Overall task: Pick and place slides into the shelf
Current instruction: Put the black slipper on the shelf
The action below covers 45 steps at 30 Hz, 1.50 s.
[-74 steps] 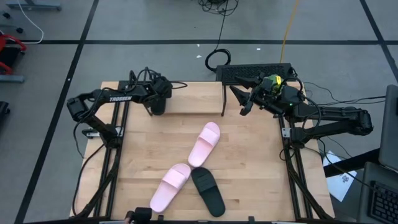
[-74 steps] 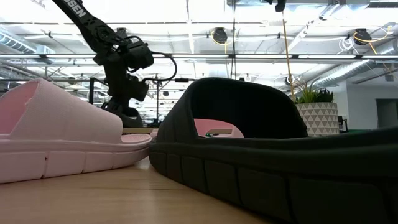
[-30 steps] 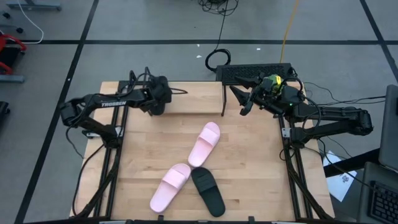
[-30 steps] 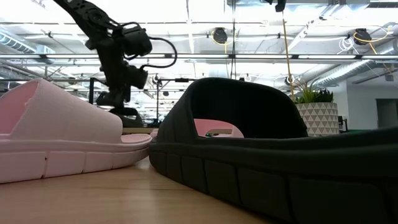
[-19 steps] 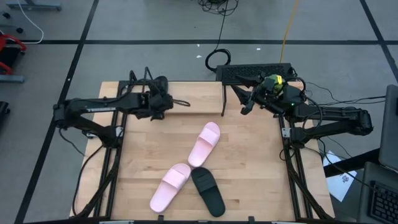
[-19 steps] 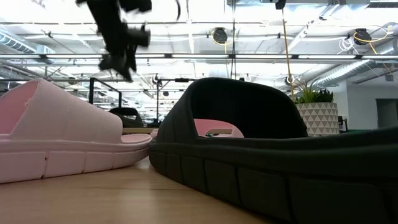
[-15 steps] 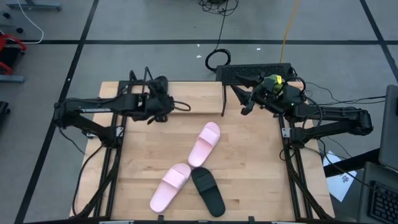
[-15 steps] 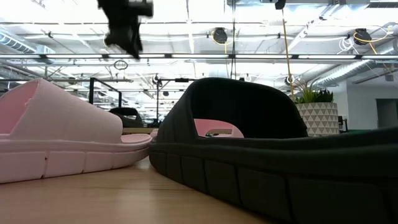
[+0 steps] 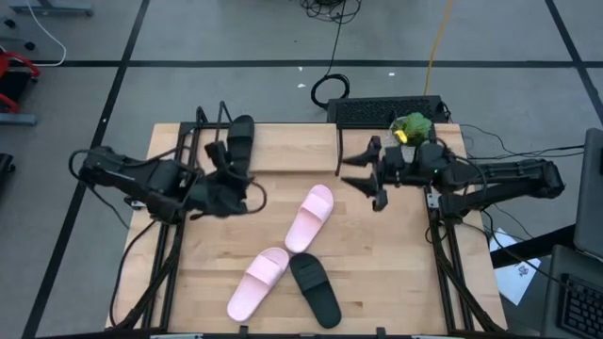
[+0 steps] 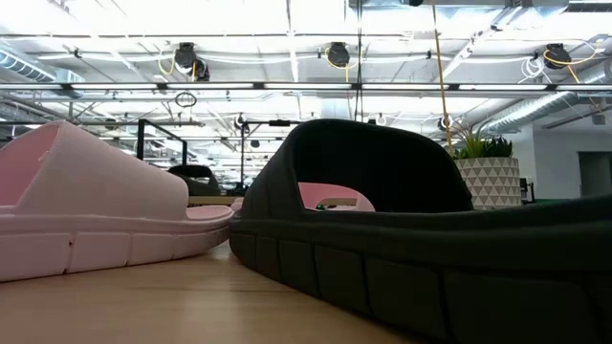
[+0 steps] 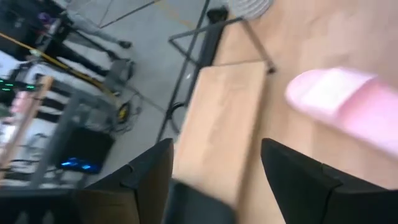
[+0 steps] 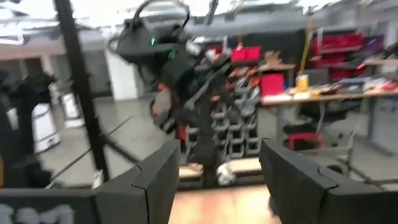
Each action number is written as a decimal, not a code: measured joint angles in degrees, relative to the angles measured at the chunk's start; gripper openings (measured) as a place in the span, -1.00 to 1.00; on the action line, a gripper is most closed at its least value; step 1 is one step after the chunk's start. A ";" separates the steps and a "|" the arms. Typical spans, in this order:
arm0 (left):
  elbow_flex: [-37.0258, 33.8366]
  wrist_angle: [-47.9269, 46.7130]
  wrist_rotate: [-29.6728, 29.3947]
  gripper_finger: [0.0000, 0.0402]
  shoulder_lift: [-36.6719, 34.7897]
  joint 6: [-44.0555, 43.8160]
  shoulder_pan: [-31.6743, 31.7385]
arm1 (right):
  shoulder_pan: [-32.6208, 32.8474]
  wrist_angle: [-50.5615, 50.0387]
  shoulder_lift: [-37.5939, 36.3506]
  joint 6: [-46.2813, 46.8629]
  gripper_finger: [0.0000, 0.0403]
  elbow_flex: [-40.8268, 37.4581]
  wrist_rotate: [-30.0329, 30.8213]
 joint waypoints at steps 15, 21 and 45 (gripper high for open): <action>0.02 -0.07 16.65 0.22 4.67 -28.13 -7.02 | 12.64 -7.89 1.79 11.86 0.05 0.00 0.07; 0.02 -2.98 18.03 0.22 6.82 -31.72 -7.65 | 16.21 -10.90 3.89 19.61 0.05 0.00 -5.74; -0.02 -22.41 19.71 0.22 4.76 -38.14 -8.58 | 26.98 -25.50 21.92 9.44 -0.06 16.99 -1.39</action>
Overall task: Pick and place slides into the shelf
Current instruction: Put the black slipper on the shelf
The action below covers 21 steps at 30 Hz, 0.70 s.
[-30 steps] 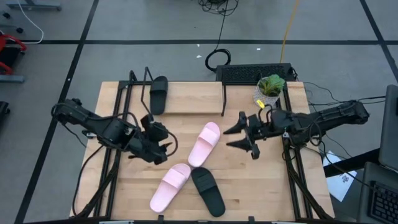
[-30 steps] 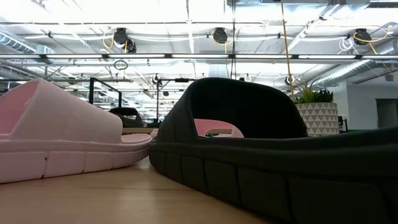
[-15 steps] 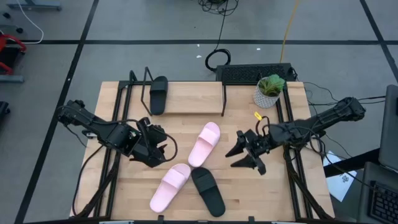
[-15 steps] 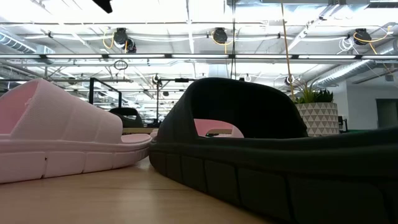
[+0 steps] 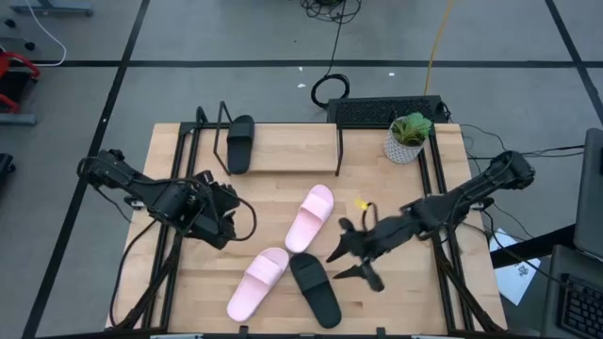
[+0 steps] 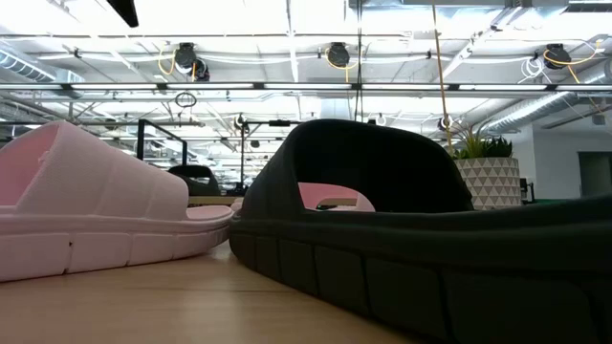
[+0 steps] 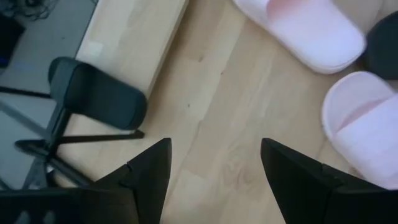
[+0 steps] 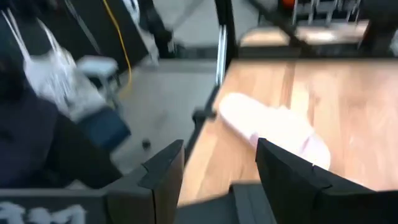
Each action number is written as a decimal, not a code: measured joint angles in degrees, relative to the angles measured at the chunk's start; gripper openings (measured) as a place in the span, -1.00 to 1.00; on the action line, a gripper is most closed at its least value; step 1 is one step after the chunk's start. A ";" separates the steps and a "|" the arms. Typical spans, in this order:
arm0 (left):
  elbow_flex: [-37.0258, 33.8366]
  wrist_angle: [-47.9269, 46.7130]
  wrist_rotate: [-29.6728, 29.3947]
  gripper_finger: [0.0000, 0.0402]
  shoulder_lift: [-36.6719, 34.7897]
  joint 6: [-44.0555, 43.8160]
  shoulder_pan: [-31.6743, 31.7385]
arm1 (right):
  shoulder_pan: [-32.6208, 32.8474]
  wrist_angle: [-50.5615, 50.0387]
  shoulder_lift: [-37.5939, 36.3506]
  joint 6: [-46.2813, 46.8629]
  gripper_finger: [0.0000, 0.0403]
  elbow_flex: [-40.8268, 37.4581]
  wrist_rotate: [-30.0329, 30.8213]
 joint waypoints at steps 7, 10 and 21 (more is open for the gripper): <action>-0.02 0.04 0.96 0.22 -1.79 1.63 -2.07 | 0.06 -5.11 7.05 1.04 -0.06 4.60 -0.07; -0.02 -0.12 1.00 0.22 -1.94 1.69 -2.68 | 0.45 -7.51 9.11 3.50 -0.06 4.60 -1.65; -0.02 -0.05 1.40 0.22 -1.92 -4.47 -6.38 | 4.89 -11.06 15.29 3.34 -0.06 4.60 -2.71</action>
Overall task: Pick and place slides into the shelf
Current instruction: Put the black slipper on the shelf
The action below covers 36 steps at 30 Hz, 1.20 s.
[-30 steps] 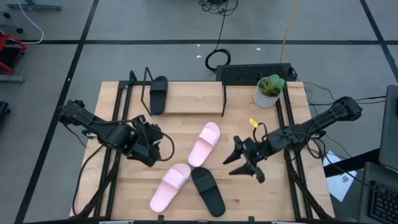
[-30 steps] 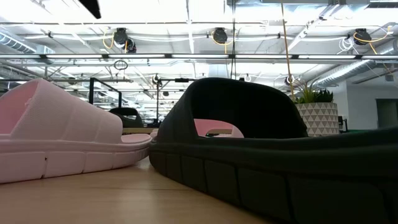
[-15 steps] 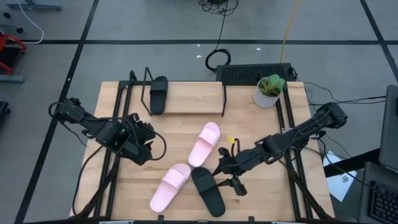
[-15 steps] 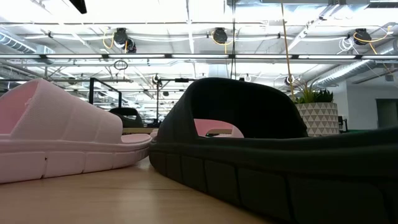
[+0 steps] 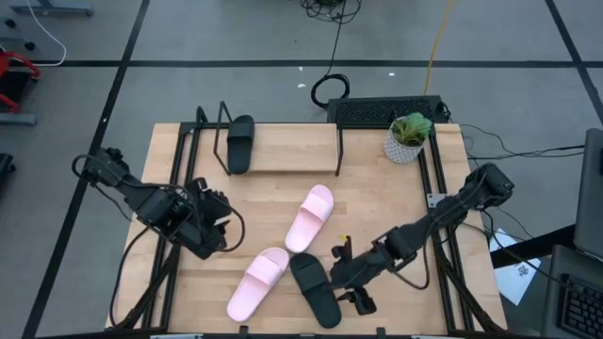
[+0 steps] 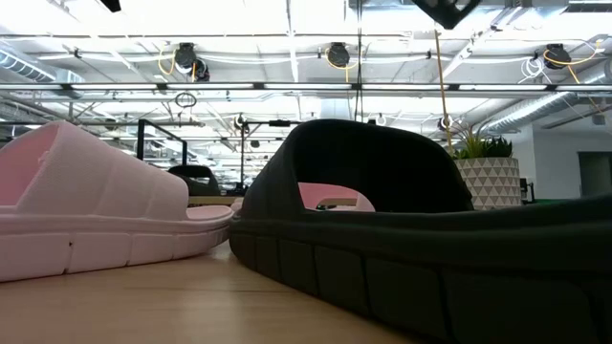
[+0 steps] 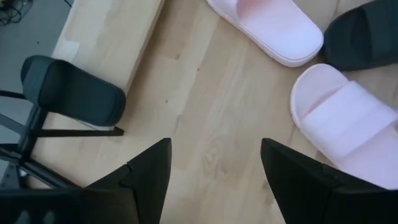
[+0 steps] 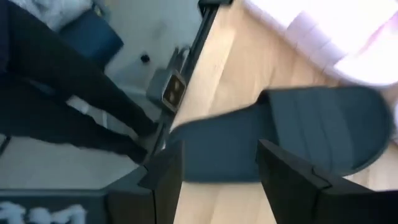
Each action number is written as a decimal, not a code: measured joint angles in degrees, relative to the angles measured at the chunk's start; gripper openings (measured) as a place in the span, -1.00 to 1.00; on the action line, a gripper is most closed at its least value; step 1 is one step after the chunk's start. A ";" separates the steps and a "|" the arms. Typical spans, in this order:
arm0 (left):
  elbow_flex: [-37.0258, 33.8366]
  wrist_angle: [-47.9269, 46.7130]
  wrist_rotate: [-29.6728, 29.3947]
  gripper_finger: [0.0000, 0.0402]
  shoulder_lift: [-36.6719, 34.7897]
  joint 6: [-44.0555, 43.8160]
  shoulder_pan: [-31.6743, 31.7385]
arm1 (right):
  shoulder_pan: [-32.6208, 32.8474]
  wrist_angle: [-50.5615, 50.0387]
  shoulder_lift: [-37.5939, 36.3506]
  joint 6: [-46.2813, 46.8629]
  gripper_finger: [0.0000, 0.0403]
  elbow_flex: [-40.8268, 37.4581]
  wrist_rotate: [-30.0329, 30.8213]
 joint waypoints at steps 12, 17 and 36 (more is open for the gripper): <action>0.00 0.04 0.00 0.22 0.02 -5.00 -2.19 | -1.82 -0.95 5.02 -5.37 -0.06 -0.06 6.21; 0.00 0.04 -0.57 0.22 0.02 -3.42 -2.14 | -2.39 -0.05 5.00 -5.53 -0.06 -0.02 7.87; 0.00 0.02 -0.57 0.22 0.02 -0.07 -2.15 | -0.70 3.36 9.72 2.44 -0.06 0.00 7.55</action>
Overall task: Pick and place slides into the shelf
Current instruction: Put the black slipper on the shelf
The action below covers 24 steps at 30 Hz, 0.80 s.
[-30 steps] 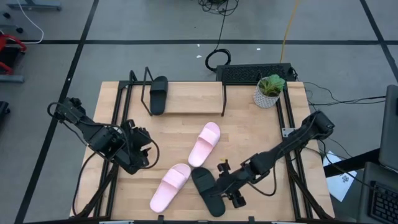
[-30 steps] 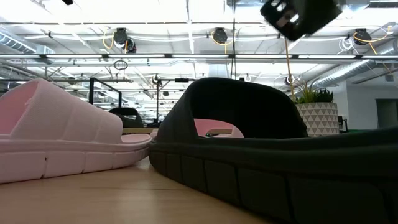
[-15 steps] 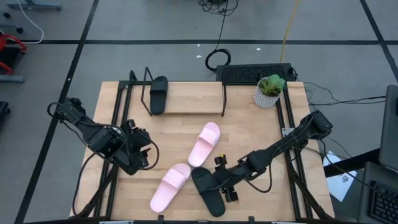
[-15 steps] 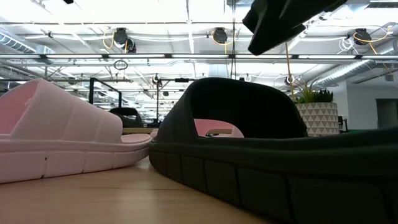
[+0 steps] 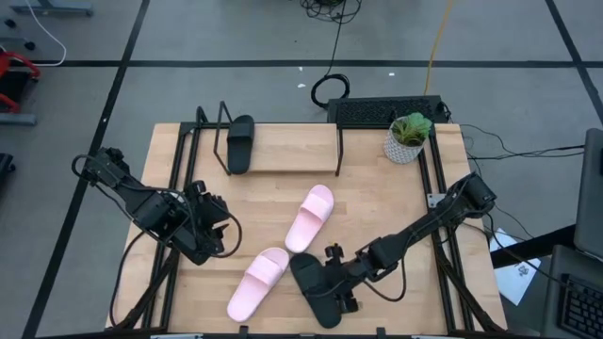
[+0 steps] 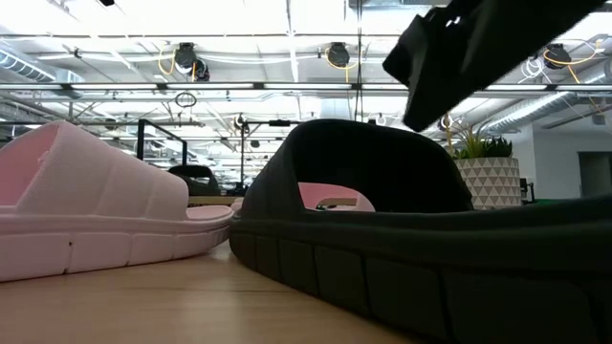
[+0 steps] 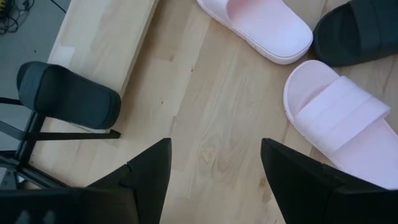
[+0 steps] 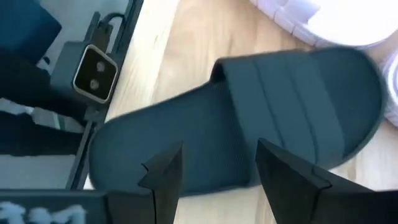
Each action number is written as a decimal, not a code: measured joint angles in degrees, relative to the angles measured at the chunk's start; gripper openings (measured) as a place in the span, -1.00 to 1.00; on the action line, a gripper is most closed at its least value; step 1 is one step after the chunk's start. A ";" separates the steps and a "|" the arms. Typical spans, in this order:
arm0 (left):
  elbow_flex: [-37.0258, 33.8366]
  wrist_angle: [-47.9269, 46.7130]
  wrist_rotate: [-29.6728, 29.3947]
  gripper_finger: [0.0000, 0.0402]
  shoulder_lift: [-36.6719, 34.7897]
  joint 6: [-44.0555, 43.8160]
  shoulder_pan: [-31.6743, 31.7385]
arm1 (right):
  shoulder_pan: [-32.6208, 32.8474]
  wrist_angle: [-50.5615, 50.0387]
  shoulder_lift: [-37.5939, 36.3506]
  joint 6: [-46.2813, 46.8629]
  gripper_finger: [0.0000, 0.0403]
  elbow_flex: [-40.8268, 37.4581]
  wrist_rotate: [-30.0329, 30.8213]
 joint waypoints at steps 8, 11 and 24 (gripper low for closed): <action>0.00 0.00 -0.04 0.22 0.00 1.55 -0.01 | -0.54 -0.01 0.08 -0.12 -0.06 0.00 4.34; 0.00 0.00 -0.04 0.22 0.00 1.55 0.01 | -0.48 -0.14 0.88 0.09 -0.06 0.00 4.21; 0.00 0.02 -0.09 0.22 0.00 1.95 -0.01 | -0.13 -1.12 0.92 0.15 -0.06 -0.70 6.55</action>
